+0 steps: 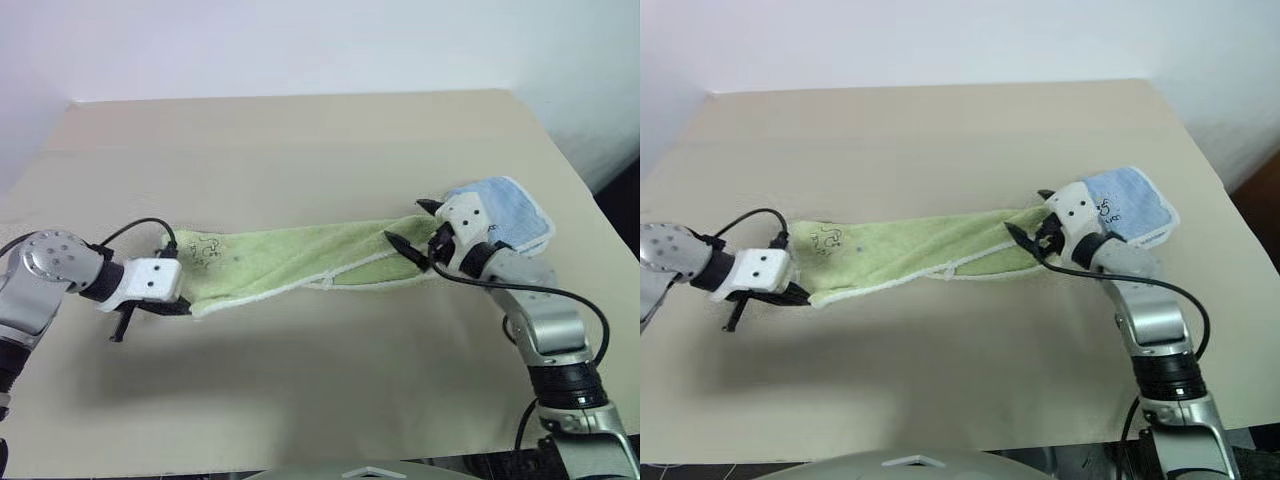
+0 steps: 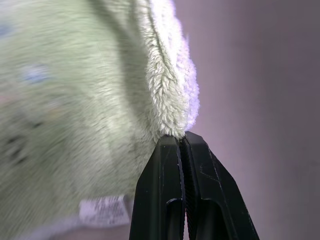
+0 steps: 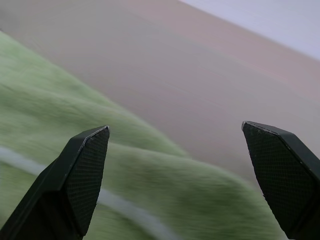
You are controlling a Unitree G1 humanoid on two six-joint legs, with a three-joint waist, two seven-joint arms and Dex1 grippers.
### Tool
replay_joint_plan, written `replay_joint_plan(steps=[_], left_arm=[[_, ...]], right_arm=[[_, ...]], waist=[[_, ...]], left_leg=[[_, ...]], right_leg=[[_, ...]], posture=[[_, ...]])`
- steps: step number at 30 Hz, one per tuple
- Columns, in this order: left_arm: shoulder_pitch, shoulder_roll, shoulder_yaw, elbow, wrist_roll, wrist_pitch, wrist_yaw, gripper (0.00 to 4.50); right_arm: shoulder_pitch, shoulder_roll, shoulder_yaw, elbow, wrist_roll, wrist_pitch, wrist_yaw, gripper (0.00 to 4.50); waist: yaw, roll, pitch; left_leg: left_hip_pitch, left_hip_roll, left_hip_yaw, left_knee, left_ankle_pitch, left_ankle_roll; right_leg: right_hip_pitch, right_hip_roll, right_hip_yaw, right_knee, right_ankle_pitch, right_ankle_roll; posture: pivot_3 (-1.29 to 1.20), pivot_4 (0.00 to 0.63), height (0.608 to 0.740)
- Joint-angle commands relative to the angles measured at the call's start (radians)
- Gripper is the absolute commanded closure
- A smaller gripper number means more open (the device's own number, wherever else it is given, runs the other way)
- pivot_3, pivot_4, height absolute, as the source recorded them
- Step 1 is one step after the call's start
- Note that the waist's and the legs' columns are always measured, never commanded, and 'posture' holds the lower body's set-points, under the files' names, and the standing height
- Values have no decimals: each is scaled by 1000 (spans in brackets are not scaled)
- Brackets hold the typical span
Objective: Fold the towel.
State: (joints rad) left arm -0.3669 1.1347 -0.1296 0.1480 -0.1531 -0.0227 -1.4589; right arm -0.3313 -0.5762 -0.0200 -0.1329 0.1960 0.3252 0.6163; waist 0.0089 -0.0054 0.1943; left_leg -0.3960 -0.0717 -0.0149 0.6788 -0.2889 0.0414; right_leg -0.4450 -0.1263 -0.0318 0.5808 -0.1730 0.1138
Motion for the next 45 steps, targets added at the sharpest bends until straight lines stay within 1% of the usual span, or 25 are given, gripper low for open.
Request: replay_joint_plan(steps=[1,6,13,17,21,27,30,33,42,43,44,45], left_arm=[[-18,0,80,-9,-43,49,32,4468],[3,-18,113,-48,-63,84,62,4468],[-1,-38,107,-64,-49,101,81,4468],[0,-43,105,-66,-46,101,85,4468],[8,-48,106,-73,-48,103,93,4468],[29,-49,111,-81,-47,105,105,4468],[36,-49,114,-84,-47,106,112,4468],[44,-48,116,-90,-50,108,117,4500],[46,-56,116,-89,-52,108,127,4500],[46,-57,115,-87,-51,107,128,4500],[45,-58,114,-86,-51,107,129,4500],[43,-61,114,-83,-51,105,132,4500]], right_arm=[[-19,-52,-18,27,-36,-72,33,0],[-30,-124,23,113,-117,-189,88,0],[-65,-208,77,253,-222,-384,160,0],[-82,-256,102,331,-293,-505,167,0],[-103,-275,120,390,-346,-589,160,0],[-157,-249,136,472,-419,-685,83,0],[-165,-225,136,479,-419,-712,69,0],[-165,-217,135,472,-422,-725,71,616],[-157,-222,138,458,-414,-741,85,3616],[-155,-223,138,456,-414,-741,86,4023],[-154,-223,137,455,-414,-741,87,4342],[-153,-225,137,455,-415,-742,87,4467]], waist=[[-1,0,0],[-4,0,0],[-6,0,0],[-6,0,0],[-12,0,0],[-23,0,0],[-24,0,0],[-23,0,0],[-22,0,0],[-22,0,0],[-22,0,0],[-22,0,0]], left_leg=[[0,0,0,0,0,0],[0,0,1,0,0,0],[1,0,1,1,0,0],[1,0,1,1,0,0],[1,0,1,1,0,0],[2,0,2,1,0,0],[2,0,2,1,0,0],[2,0,2,1,0,0],[2,0,2,1,0,0],[2,0,2,1,0,0],[2,0,2,1,0,0],[2,0,2,1,0,0]], right_leg=[[0,0,0,0,0,0],[1,0,0,0,0,0],[1,0,1,0,0,0],[1,0,1,0,0,0],[1,0,1,1,0,0],[1,0,1,1,0,0],[1,0,1,1,0,0],[1,0,2,1,0,0],[1,0,2,1,0,0],[1,0,2,1,0,0],[1,0,2,1,0,0],[1,0,2,1,0,0]], posture=[[0,150,728],[0,150,728],[0,150,728],[0,150,728],[0,150,728],[0,150,728],[0,150,728],[0,150,728],[0,150,728],[0,150,728],[0,150,728],[0,150,728]])
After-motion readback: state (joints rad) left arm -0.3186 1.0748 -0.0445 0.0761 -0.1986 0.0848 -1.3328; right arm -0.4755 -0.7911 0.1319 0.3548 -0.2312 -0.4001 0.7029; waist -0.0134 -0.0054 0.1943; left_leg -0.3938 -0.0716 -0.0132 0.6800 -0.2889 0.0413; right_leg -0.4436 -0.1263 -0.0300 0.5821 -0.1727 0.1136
